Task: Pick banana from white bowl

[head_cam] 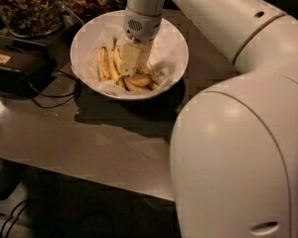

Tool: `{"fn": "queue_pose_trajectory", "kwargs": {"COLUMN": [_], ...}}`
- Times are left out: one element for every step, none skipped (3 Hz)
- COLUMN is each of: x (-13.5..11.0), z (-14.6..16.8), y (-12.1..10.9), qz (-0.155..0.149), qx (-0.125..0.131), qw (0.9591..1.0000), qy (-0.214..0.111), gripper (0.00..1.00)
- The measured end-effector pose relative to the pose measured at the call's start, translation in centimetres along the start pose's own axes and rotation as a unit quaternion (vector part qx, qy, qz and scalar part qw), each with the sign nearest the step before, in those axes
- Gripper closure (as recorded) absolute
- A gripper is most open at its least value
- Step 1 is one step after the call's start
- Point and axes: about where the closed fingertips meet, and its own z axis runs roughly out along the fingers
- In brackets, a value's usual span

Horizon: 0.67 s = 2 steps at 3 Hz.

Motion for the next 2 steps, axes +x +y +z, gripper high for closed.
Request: {"fn": "queue_pose_trajectory", "kwargs": {"x": [0.03, 0.03], "z": [0.07, 0.27], "y": [0.07, 0.31], "qz": [0.001, -0.002], "qx": [-0.001, 0.001], "qw": [1.0000, 1.0000], "qy": [0.002, 0.005], "gripper": [0.43, 0.43]}}
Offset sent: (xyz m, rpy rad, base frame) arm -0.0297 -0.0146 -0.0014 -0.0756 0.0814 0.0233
